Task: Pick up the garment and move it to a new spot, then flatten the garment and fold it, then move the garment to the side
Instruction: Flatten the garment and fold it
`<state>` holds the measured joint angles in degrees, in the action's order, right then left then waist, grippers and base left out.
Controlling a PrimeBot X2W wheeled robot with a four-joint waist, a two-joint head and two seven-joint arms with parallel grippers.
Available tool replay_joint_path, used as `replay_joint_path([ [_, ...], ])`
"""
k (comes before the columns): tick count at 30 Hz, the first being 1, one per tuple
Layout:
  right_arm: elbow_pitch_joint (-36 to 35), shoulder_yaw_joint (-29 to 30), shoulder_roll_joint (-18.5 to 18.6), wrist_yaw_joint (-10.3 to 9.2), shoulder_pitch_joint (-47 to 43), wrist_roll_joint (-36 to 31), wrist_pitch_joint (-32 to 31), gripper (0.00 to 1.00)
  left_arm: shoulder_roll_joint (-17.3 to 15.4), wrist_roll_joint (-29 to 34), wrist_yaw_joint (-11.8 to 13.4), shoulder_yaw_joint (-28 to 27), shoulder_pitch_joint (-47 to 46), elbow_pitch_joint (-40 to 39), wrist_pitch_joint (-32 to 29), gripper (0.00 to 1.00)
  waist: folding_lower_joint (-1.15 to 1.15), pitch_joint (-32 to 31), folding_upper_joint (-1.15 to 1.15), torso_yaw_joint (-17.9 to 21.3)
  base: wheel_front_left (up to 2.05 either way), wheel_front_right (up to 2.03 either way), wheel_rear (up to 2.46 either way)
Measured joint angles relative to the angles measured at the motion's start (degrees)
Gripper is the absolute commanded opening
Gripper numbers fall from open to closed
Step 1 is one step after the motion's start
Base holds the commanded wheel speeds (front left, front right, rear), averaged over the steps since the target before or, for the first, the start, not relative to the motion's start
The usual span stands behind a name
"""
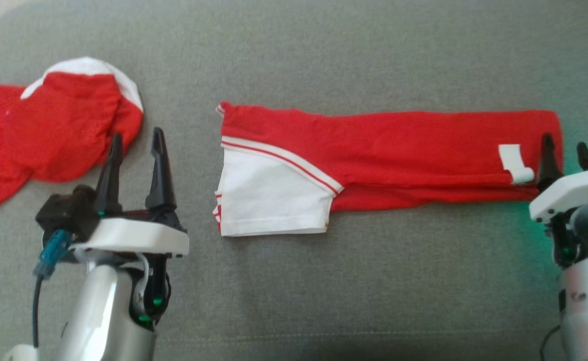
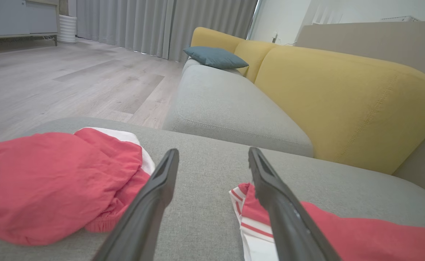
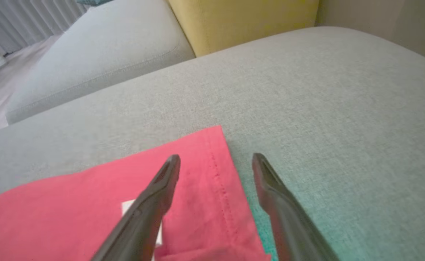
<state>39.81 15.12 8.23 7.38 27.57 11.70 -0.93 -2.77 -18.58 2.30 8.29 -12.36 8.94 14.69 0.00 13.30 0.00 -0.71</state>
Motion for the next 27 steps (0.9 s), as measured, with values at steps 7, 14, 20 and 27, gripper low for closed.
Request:
replay_joint_path([
  [7, 6.46, 5.64, 0.12, 0.00, 2.64, -3.25, -3.93, 1.00, 0.27, 0.87, -0.36, -0.89, -0.96, 0.34, 0.00, 1.00, 0.00, 2.27, 0.00, -1.10, 0.00, 0.00, 0.00],
  [14, 7.64, 4.68, -0.19, 0.00, 4.54, -2.40, -5.81, 1.00, 0.34, 0.86, -0.32, -1.58, -0.97, 0.36, 0.00, 1.00, 0.00, 2.84, 0.00, -0.42, 0.00, 0.00, 0.00],
  [20, 7.01, 0.65, -0.25, 0.00, 4.60, 0.75, -7.80, 0.94, 0.36, 0.86, -0.31, -1.67, -1.14, 0.45, 0.00, 1.00, 0.00, 2.95, 0.00, 0.56, 0.00, 0.00, 0.00],
  [27, 6.81, -0.24, 0.35, 0.00, 4.48, 2.21, -8.11, 0.00, 0.37, 0.88, -0.32, -1.78, -1.35, 0.57, 0.00, 1.00, 0.00, 2.57, 0.00, 1.22, 0.00, 0.00, 0.00],
])
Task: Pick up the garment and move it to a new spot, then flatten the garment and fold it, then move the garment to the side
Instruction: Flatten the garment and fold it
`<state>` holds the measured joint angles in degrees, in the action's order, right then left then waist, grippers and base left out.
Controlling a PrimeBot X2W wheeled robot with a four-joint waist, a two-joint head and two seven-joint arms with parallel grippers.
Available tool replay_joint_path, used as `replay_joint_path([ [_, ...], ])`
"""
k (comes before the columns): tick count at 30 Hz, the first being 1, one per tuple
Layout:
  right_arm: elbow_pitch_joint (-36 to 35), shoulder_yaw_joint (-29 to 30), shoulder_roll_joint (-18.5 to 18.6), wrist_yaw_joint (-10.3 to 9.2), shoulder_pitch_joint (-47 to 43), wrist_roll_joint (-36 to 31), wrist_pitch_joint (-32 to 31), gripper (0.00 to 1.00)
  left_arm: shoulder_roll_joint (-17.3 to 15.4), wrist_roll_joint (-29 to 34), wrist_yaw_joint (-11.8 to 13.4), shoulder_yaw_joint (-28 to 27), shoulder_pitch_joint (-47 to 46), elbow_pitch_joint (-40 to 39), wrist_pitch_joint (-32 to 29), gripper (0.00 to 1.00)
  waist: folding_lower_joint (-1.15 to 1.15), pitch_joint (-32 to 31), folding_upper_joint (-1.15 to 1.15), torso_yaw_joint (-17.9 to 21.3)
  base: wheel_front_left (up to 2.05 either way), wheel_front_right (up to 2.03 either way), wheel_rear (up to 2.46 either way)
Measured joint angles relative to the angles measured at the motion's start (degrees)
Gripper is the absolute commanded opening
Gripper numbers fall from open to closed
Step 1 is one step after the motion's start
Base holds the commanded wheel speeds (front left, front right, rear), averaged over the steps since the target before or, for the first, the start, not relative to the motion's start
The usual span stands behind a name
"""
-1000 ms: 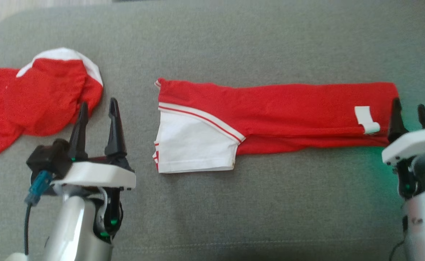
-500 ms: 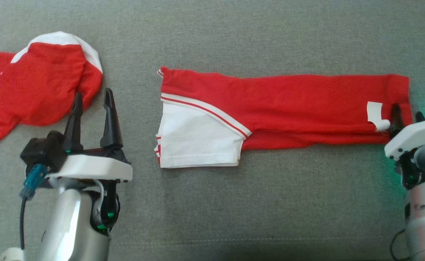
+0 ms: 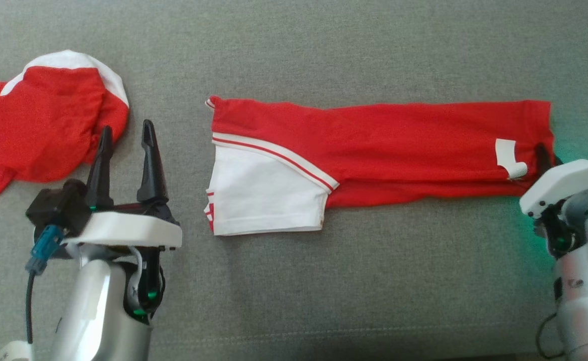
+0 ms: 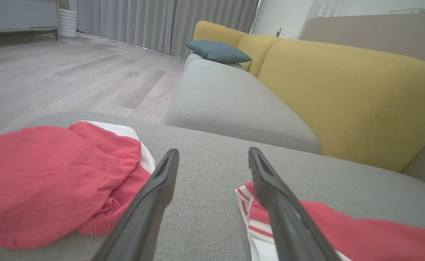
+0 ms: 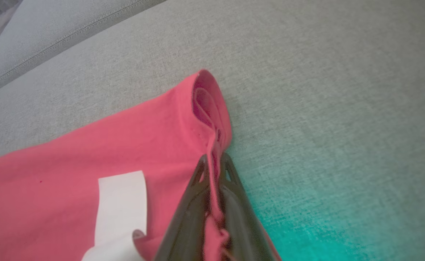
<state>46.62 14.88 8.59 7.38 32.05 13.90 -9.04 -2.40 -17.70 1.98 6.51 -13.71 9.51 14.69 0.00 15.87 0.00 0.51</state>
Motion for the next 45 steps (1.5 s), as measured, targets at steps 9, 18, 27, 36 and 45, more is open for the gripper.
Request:
replay_joint_path([
  [9, 0.79, 9.47, 5.28, 0.00, -1.08, -12.13, 2.99, 0.00, 0.01, 0.15, -0.02, -0.24, 0.01, -0.03, 0.00, 1.00, 0.00, -0.53, 0.00, 0.07, 0.00, 0.00, 0.00],
  [18, -1.87, 19.87, -0.47, 0.00, 0.50, -25.01, 3.98, 0.00, 0.04, 0.13, 0.01, -0.09, 0.02, 0.07, 0.00, 1.00, 0.00, -1.47, 0.00, -0.01, 0.00, 0.00, 0.00],
  [27, -5.34, 11.93, -4.31, 0.00, 0.72, -20.25, 2.72, 0.00, 0.07, -0.40, 0.16, -0.14, 0.88, 0.54, 0.00, 1.00, 0.00, -5.47, 0.00, 0.30, 0.00, 0.00, 0.00],
  [36, -14.06, -1.25, -5.05, 0.00, -0.17, -9.89, -2.29, 0.00, 0.05, -2.12, 1.13, -0.10, 4.08, 0.80, 0.00, 1.00, 0.00, -9.94, 0.00, 0.53, 0.00, 0.00, 0.00],
  [45, -20.38, -15.58, -5.09, 0.00, -4.86, 6.79, -5.08, 0.00, 0.05, -2.61, 1.42, 0.04, 5.10, 0.69, 0.00, 1.00, 0.00, -11.54, 0.00, -1.17, 0.00, 0.00, 0.00],
])
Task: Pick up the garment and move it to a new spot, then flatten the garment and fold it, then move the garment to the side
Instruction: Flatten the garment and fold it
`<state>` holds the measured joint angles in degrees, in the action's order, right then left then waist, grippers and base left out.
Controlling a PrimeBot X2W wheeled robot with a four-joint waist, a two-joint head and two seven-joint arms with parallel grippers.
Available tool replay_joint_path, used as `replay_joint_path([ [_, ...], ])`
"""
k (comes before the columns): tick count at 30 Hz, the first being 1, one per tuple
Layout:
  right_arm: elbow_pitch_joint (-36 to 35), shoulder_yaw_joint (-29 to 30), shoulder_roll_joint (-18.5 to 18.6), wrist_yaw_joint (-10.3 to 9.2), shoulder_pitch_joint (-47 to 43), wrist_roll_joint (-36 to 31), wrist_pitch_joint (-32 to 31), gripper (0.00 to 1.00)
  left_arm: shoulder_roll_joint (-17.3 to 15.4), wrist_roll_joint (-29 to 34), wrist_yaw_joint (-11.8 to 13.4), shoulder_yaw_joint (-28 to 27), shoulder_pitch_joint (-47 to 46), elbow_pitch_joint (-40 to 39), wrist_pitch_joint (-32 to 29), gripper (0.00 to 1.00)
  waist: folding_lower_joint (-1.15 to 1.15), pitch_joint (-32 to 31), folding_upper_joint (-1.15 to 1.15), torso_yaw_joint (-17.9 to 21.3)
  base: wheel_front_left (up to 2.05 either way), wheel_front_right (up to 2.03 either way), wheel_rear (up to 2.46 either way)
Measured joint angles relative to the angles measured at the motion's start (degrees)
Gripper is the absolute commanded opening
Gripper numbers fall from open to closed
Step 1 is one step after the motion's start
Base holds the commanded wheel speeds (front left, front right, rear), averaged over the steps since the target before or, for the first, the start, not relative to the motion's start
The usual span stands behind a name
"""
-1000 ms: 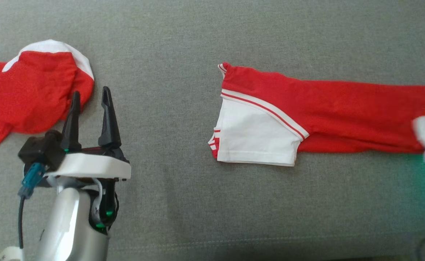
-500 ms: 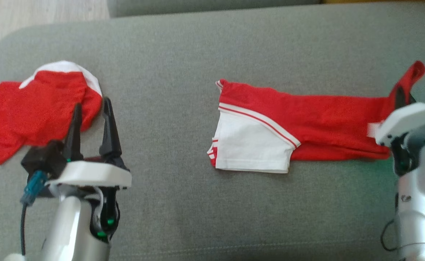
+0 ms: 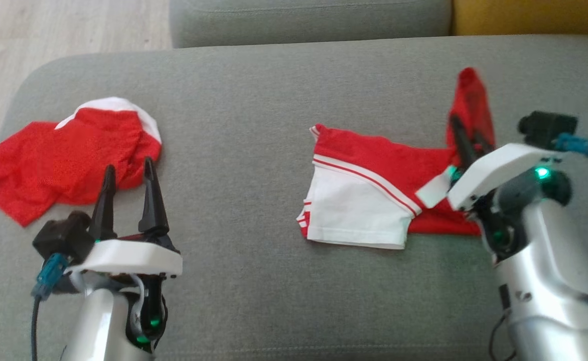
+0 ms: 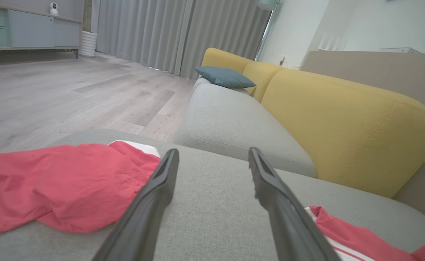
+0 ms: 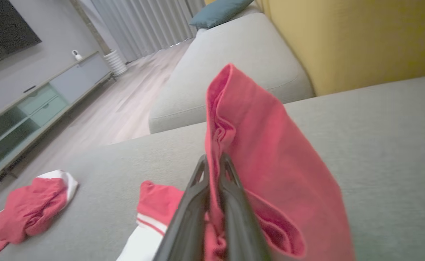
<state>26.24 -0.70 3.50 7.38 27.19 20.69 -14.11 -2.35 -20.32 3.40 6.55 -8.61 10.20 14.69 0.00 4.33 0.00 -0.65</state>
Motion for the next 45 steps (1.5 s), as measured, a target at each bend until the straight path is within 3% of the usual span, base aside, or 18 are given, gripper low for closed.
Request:
replay_joint_path([
  [7, 4.85, -9.22, 0.00, 0.00, -0.63, 9.79, 5.64, 0.00, 0.00, 0.00, 0.13, 0.40, 0.05, 0.11, 0.00, 1.00, 0.00, 0.63, 0.00, -2.59, 0.00, 0.00, 0.00],
  [18, 24.24, -23.12, 0.10, 0.00, 6.07, 24.09, 20.97, 0.00, -0.01, -0.02, 0.13, 1.81, 0.03, 1.11, 0.00, 1.00, 0.00, 1.98, 0.00, -7.26, 0.00, 0.00, 0.00],
  [27, 30.32, -36.79, 0.14, 0.00, 9.42, 34.79, 25.94, 0.00, -0.01, -0.60, 0.14, 2.02, 0.03, 1.38, 0.00, 1.00, 0.00, 2.16, 0.00, -7.98, 0.00, 0.00, 0.00],
  [28, 31.00, -38.04, 0.16, 0.00, 9.81, 35.56, 26.29, 0.76, -0.01, -0.60, 0.15, 2.05, 0.03, 1.42, 0.00, 1.00, 0.00, 2.16, 0.00, -7.97, 0.00, 0.00, 0.00],
  [29, 31.07, -39.01, 0.19, 0.00, 10.05, 36.65, 26.37, 1.00, -0.01, -0.60, 0.15, 2.13, 0.03, 1.44, 0.00, 1.00, 0.00, 2.16, 0.00, -7.97, 0.00, 0.00, 0.00],
  [37, 29.97, -47.02, 0.18, 0.00, 13.46, 44.47, 27.96, 1.00, -0.01, -0.60, 0.33, 1.80, 0.07, 2.01, 0.00, 1.00, 0.00, 1.16, 0.00, -6.50, 0.00, 0.00, 0.00],
  [41, 32.50, -47.14, 0.18, 0.00, 17.05, 44.02, 28.30, 1.00, -0.01, -0.60, 0.40, 1.69, 0.13, 1.75, 0.00, 1.00, 0.00, 0.63, 0.00, -5.39, 0.00, 0.00, 0.00],
  [45, 37.50, -43.90, 0.20, 0.00, 21.51, 37.31, 28.32, 1.00, -0.01, -0.59, 0.63, 1.35, 0.27, 0.89, 0.00, 1.00, 0.00, -0.14, 0.00, -3.54, 0.00, 0.00, 0.00],
])
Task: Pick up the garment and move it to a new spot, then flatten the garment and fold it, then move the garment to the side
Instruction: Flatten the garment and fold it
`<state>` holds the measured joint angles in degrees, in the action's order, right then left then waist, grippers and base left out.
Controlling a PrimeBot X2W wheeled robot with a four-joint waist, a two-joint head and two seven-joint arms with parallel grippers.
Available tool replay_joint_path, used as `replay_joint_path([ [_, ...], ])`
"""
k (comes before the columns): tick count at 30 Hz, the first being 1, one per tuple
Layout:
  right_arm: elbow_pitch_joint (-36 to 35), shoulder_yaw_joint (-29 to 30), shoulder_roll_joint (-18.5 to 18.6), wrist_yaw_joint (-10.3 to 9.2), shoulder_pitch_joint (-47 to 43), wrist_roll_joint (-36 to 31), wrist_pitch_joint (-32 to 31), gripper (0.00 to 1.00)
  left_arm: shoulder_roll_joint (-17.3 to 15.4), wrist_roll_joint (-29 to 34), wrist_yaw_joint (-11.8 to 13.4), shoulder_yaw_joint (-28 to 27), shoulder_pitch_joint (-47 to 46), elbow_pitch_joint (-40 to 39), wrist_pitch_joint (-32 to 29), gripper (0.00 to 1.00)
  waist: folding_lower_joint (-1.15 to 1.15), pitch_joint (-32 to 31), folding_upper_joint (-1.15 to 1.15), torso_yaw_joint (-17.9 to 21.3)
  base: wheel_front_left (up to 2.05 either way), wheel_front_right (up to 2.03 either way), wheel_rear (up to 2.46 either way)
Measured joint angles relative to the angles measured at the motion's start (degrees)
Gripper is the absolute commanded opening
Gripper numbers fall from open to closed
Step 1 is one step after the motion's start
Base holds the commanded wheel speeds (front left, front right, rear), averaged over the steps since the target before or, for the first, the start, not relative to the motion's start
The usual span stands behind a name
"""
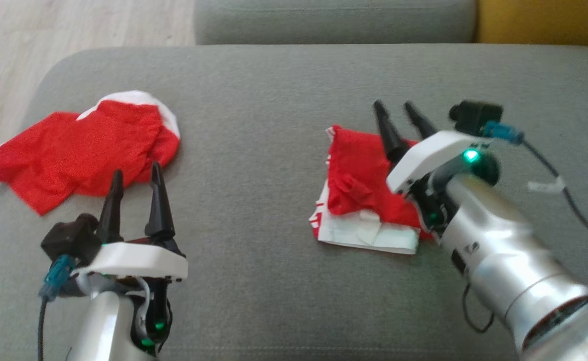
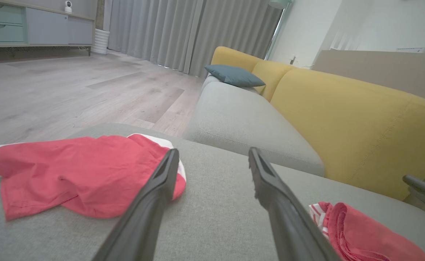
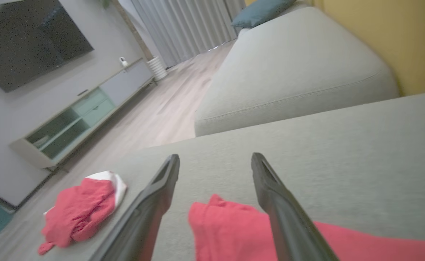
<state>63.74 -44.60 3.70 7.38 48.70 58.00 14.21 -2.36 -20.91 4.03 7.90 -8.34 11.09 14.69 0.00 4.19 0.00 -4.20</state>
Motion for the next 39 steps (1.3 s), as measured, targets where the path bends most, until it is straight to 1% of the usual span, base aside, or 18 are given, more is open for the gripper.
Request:
replay_joint_path([
  [3, 3.33, 3.99, 0.14, 0.00, 2.11, -7.48, 0.00, 1.00, 0.00, 0.07, 0.00, -0.43, 0.16, -0.71, 0.00, 1.00, 0.00, -0.50, 0.00, 1.54, 0.00, 0.00, 0.00],
  [5, 3.58, 6.25, 1.32, 0.00, 2.48, -13.27, 0.00, 1.00, 0.00, 0.08, 0.00, -0.66, 0.16, -1.47, 0.00, 1.00, 0.00, -0.80, 0.00, 2.56, 0.00, 0.00, 0.00],
  [6, 3.05, 7.35, 2.48, 0.00, 2.39, -16.69, -0.01, 1.00, 0.00, 0.08, 0.00, -0.69, 0.15, -1.96, 0.00, 1.00, 0.00, -0.94, 0.00, 3.07, 0.00, 0.00, 0.00],
  [9, -1.32, 12.94, 6.75, 0.00, 1.54, -26.22, 0.00, 1.00, 0.00, 0.08, 0.00, -0.70, 0.14, -3.09, 0.00, 1.00, 0.00, -1.24, 0.00, 4.52, 0.00, 0.00, 0.00],
  [11, -5.53, 17.84, 9.20, 0.00, -0.47, -34.18, 0.01, 1.00, -0.01, 0.09, 0.00, -0.69, 0.14, -3.99, 0.01, 1.00, 0.00, -1.33, 0.00, 5.48, 0.00, 0.00, 0.00],
  [13, -10.66, 23.79, 10.31, 0.00, -4.17, -42.76, 0.13, 1.00, -0.02, 0.33, -0.01, -0.66, 0.14, -4.42, 0.00, 1.00, 0.00, -1.35, 0.00, 6.47, 0.00, 0.00, 0.00],
  [14, -13.23, 26.91, 10.22, 0.00, -6.65, -46.09, 0.16, 1.00, 0.00, 0.67, -0.02, -0.56, 0.13, -4.58, 0.00, 1.00, 0.00, -1.37, 0.00, 6.91, 0.00, 0.00, 0.00],
  [16, -18.70, 32.81, 8.81, 0.00, -12.57, -52.20, 0.18, 1.00, 0.00, 0.76, -0.08, -0.45, 0.14, -4.98, 0.01, 1.00, 0.00, -1.44, 0.00, 7.70, 0.00, 0.00, 0.00],
  [18, -24.02, 38.20, 6.27, 0.00, -18.54, -57.31, 0.16, 1.00, 0.00, 0.97, -0.08, -0.27, 0.14, -5.37, 0.01, 1.00, 0.00, -1.49, 0.00, 8.34, 0.00, 0.00, 0.00],
  [20, -29.17, 42.34, 3.50, 0.00, -23.74, -61.28, 0.18, 1.00, -0.01, 1.72, -0.35, 0.16, 0.18, -5.49, 0.01, 1.00, 0.00, -1.50, 0.00, 8.82, 0.00, 0.00, 0.00],
  [23, -36.45, 46.67, 0.73, 0.00, -29.49, -65.04, 0.18, 1.00, 0.01, 3.01, -0.75, 0.69, 0.66, -5.55, 0.01, 1.00, 0.00, -1.58, 0.00, 9.21, 0.00, 0.00, 0.00],
  [25, -40.32, 48.59, 0.07, 0.00, -32.14, -65.73, 0.18, 1.00, -0.01, 4.39, -1.01, 0.75, 1.81, -5.53, 0.01, 1.00, 0.00, -1.65, 0.00, 9.41, 0.00, 0.00, 0.00],
  [27, -42.78, 49.33, 0.01, 0.00, -34.31, -65.73, 0.18, 1.00, -0.02, 4.13, -0.99, 0.76, 3.05, -5.38, 0.01, 1.00, 0.00, -1.58, 0.00, 9.61, 0.00, 0.00, 0.00],
  [32, -44.22, 49.54, -0.74, 0.00, -38.24, -64.86, 0.14, 1.00, -0.04, 5.13, -1.00, 1.74, 4.12, -4.85, 0.00, 1.00, 0.00, -1.17, 0.00, 9.59, 0.00, 0.00, 0.00],
  [39, -45.51, 49.49, -0.91, 0.00, -38.46, -63.89, -1.12, 1.00, -0.04, 5.13, -0.99, 2.20, 3.99, -4.82, 0.00, 1.00, 0.00, -0.24, 0.00, 8.94, 0.00, 0.00, 0.00],
])
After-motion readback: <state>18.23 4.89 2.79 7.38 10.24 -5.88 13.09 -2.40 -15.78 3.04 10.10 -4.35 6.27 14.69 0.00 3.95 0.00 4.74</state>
